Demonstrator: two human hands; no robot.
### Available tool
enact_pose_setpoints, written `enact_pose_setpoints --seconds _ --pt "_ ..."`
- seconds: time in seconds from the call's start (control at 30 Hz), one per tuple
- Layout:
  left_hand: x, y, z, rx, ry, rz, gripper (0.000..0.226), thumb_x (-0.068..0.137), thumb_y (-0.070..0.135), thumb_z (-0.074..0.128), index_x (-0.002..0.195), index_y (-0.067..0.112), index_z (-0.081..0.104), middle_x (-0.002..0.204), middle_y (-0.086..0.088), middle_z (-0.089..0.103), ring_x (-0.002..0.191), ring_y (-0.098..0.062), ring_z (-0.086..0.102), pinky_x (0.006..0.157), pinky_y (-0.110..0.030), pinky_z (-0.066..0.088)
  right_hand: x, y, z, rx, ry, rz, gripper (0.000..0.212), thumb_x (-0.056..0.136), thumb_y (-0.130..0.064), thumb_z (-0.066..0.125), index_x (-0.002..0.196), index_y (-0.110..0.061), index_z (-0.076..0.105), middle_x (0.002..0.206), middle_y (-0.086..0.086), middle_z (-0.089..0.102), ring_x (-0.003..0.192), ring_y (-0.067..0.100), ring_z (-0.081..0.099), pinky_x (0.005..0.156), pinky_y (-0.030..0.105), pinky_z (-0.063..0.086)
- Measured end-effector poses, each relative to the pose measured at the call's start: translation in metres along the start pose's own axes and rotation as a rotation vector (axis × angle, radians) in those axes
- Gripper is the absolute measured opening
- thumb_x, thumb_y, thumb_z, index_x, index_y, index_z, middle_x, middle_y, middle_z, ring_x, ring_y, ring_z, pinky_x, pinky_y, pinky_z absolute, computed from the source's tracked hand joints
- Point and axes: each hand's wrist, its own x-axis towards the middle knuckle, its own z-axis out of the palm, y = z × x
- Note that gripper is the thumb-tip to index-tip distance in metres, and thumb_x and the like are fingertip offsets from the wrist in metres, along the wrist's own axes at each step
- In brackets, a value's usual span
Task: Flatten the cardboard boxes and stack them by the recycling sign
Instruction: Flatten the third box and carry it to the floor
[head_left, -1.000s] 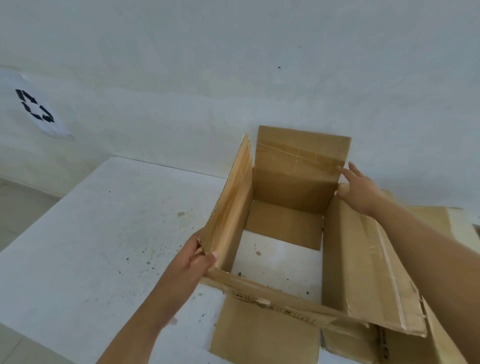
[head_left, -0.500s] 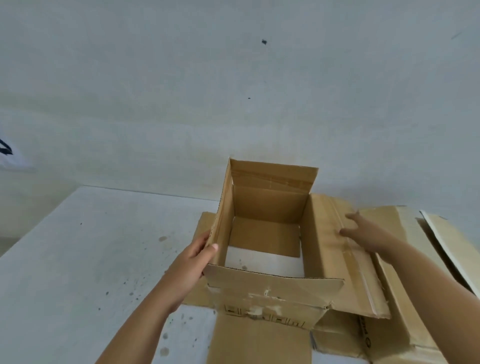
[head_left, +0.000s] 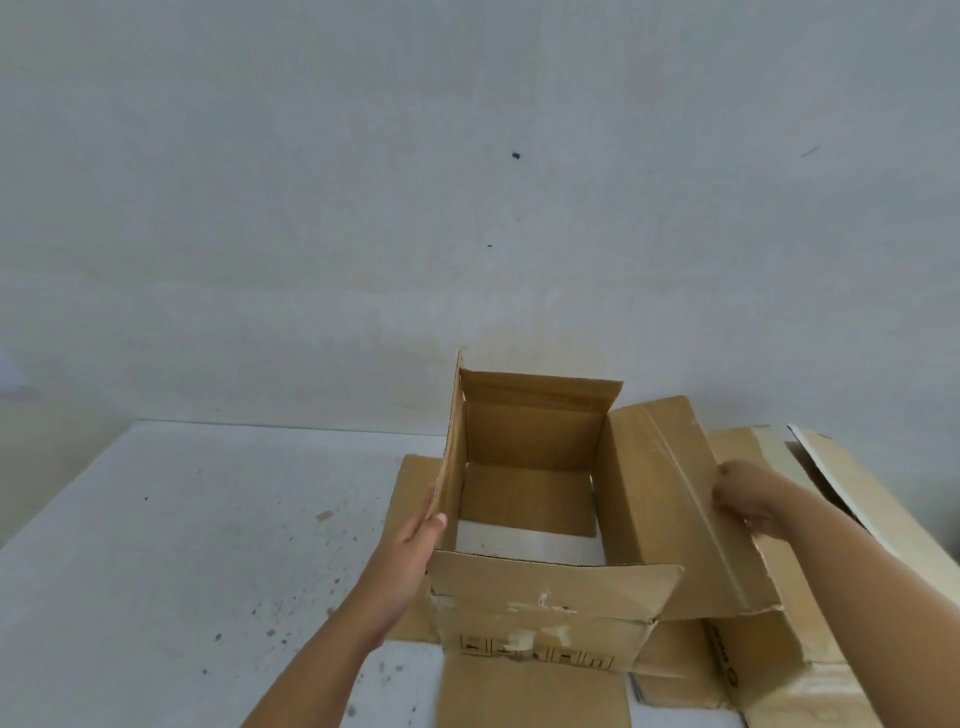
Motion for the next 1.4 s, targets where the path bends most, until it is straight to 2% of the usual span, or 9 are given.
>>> enact_pose_setpoints --seconds 0.13,0.33,0.47,0.6,0.7,0.8,0.93,1.13,1.4 --pt "-0.002 0.000 -0.004 0.122 -0.058 0.007 0.046 0.098 0.047 0.030 0.143 0.045 0.021 0.153 0.003 0.029 0.137 -0.027 0.032 0.113 -0.047 0.026 -0.027 -0.029 0.004 0.286 -0.099 -0.099 0.044 0.095 0.008 0.039 0.127 -0.022 0.043 0.098 0.022 0.062 0.076 0.032 0.061 0.063 0.043 0.055" --pt "-0.011 -0.016 -0.038 0.108 -0.047 0.007 0.052 0.093 0.055 0.032 0.143 0.040 0.027 0.153 0.003 0.030 0.140 -0.025 0.028 0.113 -0.050 0.026 -0.035 -0.056 0.031 0.302 0.027 -0.205 0.050 0.096 -0.003 0.046 0.142 -0.021 0.038 0.105 0.025 0.066 0.089 0.038 0.064 0.086 0.058 0.052" --pt "-0.020 -0.029 -0.084 -0.054 -0.036 0.004 0.066 0.085 0.061 0.037 0.144 0.030 0.032 0.151 0.003 0.034 0.138 -0.020 0.031 0.111 -0.046 0.031 -0.037 -0.076 0.043 0.438 0.085 -0.260 0.044 0.095 -0.009 0.052 0.137 -0.018 0.045 0.092 0.015 0.067 0.072 0.027 0.063 0.058 0.039 0.059" --pt "-0.032 -0.041 -0.117 -0.136 -0.026 0.016 0.072 0.072 0.076 0.049 0.131 0.035 0.049 0.137 0.009 0.052 0.128 -0.015 0.045 0.106 -0.044 0.038 -0.035 -0.101 0.069 0.573 0.074 -0.272 0.042 0.095 -0.010 0.055 0.135 -0.013 0.046 0.102 0.018 0.066 0.081 0.030 0.067 0.064 0.040 0.058" --pt "-0.047 -0.043 -0.127 -0.061 -0.110 0.030 0.045 0.084 0.059 0.043 0.122 0.040 0.057 0.118 0.016 0.066 0.115 -0.007 0.057 0.101 -0.035 0.043 -0.038 -0.117 0.097 0.666 0.064 -0.233 0.039 0.095 -0.007 0.052 0.134 -0.009 0.045 0.099 0.016 0.064 0.078 0.029 0.067 0.061 0.039 0.056" --pt "-0.062 -0.050 -0.135 0.040 -0.154 0.063 0.039 0.088 0.051 0.041 0.125 0.044 0.054 0.118 0.024 0.063 0.112 0.003 0.057 0.101 -0.031 0.043 -0.041 -0.132 0.126 0.735 0.023 -0.209 0.034 0.096 -0.005 0.050 0.129 -0.001 0.049 0.099 0.015 0.061 0.072 0.027 0.063 0.062 0.039 0.055" --pt "-0.077 -0.069 -0.149 0.040 -0.185 0.031 0.058 0.074 0.072 0.053 0.127 0.047 0.052 0.128 0.026 0.055 0.120 0.003 0.051 0.107 -0.033 0.040 -0.052 -0.153 0.160 0.770 -0.050 -0.209 0.031 0.096 -0.006 0.051 0.125 0.004 0.051 0.100 0.016 0.059 0.074 0.026 0.062 0.069 0.038 0.055" --pt "-0.096 -0.087 -0.140 0.082 -0.168 0.132 0.064 0.073 0.062 0.065 0.131 0.040 0.050 0.133 0.027 0.051 0.124 0.007 0.045 0.110 -0.029 0.036 -0.063 -0.176 0.195 0.802 -0.178 -0.226 0.032 0.096 -0.006 0.051 0.125 0.008 0.050 0.102 0.019 0.061 0.076 0.026 0.062 0.061 0.032 0.055" --pt "-0.096 -0.102 -0.140 0.124 -0.144 0.129 0.061 0.080 0.046 0.066 0.136 0.036 0.044 0.142 0.027 0.037 0.124 0.021 0.029 0.105 -0.008 0.021 -0.091 -0.184 0.224 0.563 -0.304 -0.200 0.040 0.099 -0.024 0.045 0.137 -0.024 0.036 0.131 0.014 0.051 0.066 0.035 0.067 0.058 0.049 0.059"
